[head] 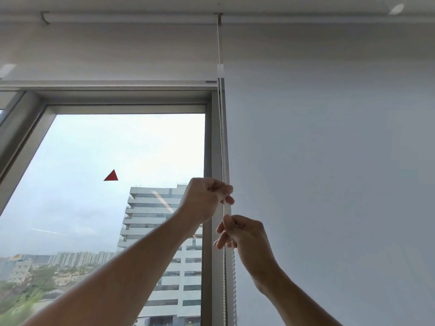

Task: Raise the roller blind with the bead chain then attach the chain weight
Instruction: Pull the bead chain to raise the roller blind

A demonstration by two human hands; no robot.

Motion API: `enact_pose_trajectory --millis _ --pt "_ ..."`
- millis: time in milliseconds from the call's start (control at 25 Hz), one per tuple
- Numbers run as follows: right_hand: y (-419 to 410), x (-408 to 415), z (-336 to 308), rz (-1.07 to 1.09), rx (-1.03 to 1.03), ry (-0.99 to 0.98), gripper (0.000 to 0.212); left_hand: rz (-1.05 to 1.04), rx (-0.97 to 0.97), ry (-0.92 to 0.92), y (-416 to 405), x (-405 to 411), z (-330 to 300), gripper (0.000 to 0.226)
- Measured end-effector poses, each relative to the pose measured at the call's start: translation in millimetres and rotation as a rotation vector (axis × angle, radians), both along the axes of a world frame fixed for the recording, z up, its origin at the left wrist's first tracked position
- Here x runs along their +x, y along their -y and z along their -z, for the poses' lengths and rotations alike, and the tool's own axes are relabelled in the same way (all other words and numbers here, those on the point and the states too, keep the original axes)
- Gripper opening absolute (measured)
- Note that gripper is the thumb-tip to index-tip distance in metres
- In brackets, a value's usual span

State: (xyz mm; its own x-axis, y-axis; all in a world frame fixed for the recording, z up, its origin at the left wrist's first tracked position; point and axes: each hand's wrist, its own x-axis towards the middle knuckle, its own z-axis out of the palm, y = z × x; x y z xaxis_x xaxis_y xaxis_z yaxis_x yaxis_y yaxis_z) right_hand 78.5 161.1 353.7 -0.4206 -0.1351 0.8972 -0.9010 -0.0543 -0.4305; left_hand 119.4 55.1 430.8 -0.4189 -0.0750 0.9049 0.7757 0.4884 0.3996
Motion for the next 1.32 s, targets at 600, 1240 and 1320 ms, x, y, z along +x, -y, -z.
enact_pose_trajectory --millis 600,1240,1320 --pt "-7 17 -70 0.033 -0.1 0.089 0.028 -0.072 -0.138 -0.024 1 -6 61 0.019" --pt "-6 11 -40 0.162 -0.118 -0.107 0.035 -0.027 0.112 -0.087 2 0 45 0.056" --pt "-6 12 -33 0.146 -0.118 -0.103 0.037 -0.038 0.078 -0.097 -7 5 30 0.057"
